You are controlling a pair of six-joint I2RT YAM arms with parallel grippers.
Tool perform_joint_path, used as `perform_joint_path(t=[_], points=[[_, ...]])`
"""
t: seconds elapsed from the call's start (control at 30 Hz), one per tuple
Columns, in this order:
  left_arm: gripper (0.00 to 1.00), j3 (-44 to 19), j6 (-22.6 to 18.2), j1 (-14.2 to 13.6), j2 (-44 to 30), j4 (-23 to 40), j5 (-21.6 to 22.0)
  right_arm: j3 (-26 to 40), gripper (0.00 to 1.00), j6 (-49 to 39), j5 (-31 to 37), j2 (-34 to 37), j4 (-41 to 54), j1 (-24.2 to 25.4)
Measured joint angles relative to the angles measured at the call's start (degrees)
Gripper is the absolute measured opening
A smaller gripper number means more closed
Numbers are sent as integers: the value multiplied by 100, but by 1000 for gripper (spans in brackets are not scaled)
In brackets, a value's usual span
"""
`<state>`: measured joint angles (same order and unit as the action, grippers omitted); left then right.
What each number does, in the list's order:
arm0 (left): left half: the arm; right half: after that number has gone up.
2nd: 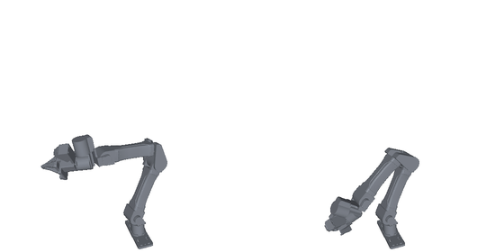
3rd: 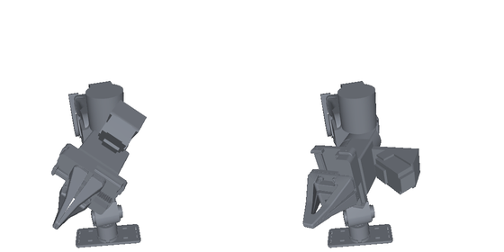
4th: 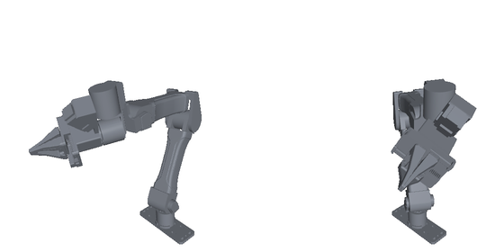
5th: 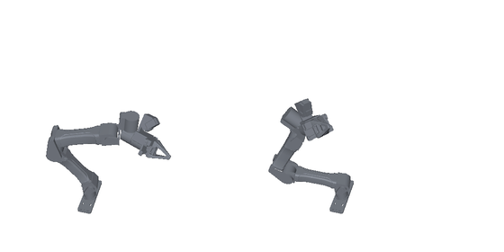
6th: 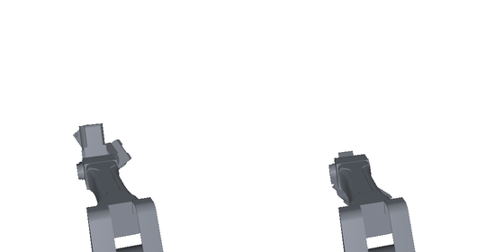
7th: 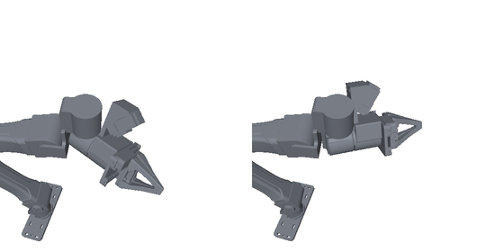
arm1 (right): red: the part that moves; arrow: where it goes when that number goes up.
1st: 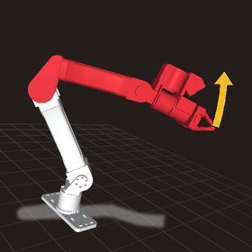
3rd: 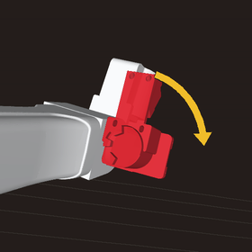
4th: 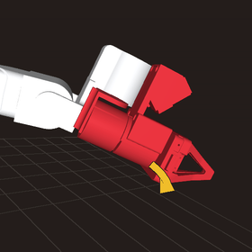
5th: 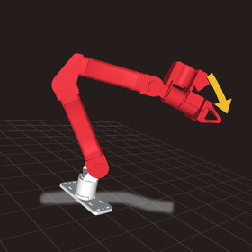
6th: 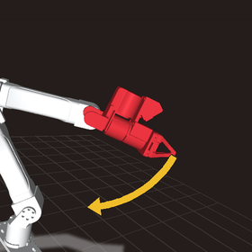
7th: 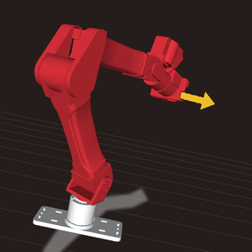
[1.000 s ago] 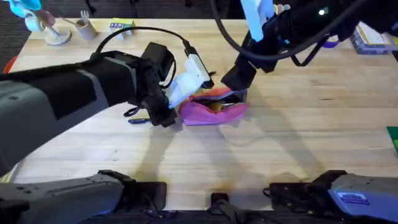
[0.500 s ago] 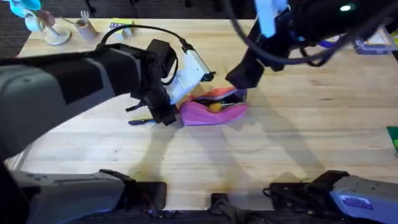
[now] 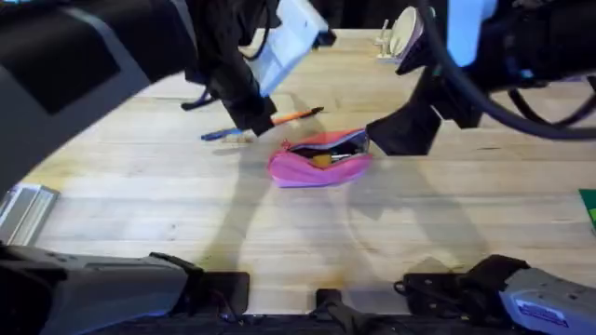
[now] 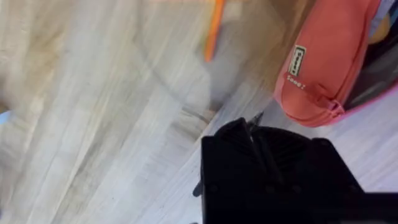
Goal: Unzip the bag, pick up the pens from the table one at a time and place them inside, then zip the bag closed.
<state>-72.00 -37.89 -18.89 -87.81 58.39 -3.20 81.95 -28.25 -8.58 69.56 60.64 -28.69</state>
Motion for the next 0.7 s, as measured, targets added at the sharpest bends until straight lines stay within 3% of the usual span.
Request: perform_joint_path(t=[0.23, 0.4, 0.43, 0.63, 0.67, 0.7], points=[[43, -808, 365, -16, 0, 360, -95, 0, 998, 44, -1, -532, 158, 0], [43, -1182, 835, -274, 0, 374, -279, 0, 998, 46, -2, -952, 160, 0], [42, -1277, 1087, -622, 0, 212, -351, 0, 998, 46, -2, -1144, 162, 0], [40, -1281, 1628, -1377, 0, -219, -455, 0, 998, 46, -2, -1294, 169, 0], [41, -1281, 1868, -1715, 0, -471, -470, 0, 998, 46, -1, -1292, 198, 0], [41, -1281, 1948, -1823, 0, -544, -472, 0, 998, 46, -2, -1292, 202, 0]])
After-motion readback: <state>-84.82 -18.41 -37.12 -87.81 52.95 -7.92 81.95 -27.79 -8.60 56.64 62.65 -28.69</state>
